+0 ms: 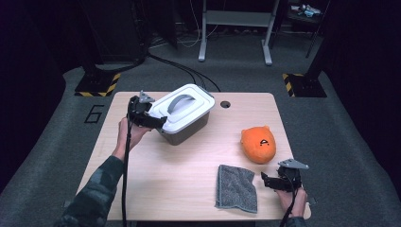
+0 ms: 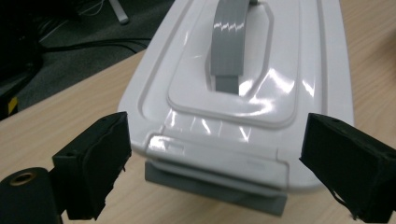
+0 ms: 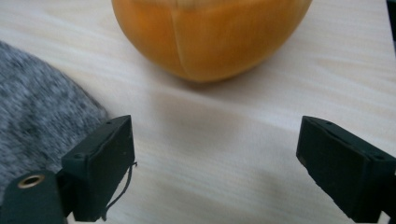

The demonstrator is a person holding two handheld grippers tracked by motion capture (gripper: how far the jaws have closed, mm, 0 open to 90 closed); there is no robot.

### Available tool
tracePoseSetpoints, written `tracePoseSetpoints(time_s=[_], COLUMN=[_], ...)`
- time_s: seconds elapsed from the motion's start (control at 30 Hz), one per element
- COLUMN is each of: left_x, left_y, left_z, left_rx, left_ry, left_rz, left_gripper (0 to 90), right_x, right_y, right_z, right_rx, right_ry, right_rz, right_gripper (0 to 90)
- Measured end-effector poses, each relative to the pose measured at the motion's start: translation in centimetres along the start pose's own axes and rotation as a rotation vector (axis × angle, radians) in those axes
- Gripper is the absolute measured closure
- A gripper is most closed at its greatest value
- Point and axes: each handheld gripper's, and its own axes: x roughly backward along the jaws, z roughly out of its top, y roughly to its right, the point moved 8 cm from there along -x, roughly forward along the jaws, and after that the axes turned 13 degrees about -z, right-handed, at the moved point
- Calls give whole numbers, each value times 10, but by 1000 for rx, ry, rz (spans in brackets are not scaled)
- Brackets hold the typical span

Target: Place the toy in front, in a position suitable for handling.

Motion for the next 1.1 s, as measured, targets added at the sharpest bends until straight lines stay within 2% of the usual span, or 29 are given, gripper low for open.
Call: tracePoseSetpoints(time_s=[0.17,0.43,0.5,0.57,0.63,0.8,0.83,0.87,1.0,1.07,1.1], left_x=[3,-2,-6,-8,-11,-18,-19,-20,-23,-25,-25], left_y=[3,14,16,18,20,25,26,26,26,25,24], left_z=[-26,-80,-93,-107,-119,-151,-156,-160,-177,-182,-184], left_rx=[24,43,60,68,80,90,102,96,112,124,132], left_ry=[-10,-62,-56,-73,-71,-119,-115,-128,-147,-148,-141], left_rz=[-1,8,11,8,20,26,30,33,38,39,41], left_gripper=[35,0,0,0,0,0,0,0,0,0,0], right_x=[8,12,11,9,5,-6,-8,-10,-19,-23,-24], right_y=[2,0,-2,-4,-4,-7,-7,-7,-9,-8,-8], right_z=[16,48,55,61,65,80,82,85,88,87,86], right_rx=[-13,3,12,15,24,29,30,26,16,29,17], right_ry=[21,45,49,47,44,28,30,26,4,-5,-8], right_rz=[5,20,25,24,22,22,21,22,17,8,4], right_gripper=[71,27,26,27,32,57,62,68,107,136,153])
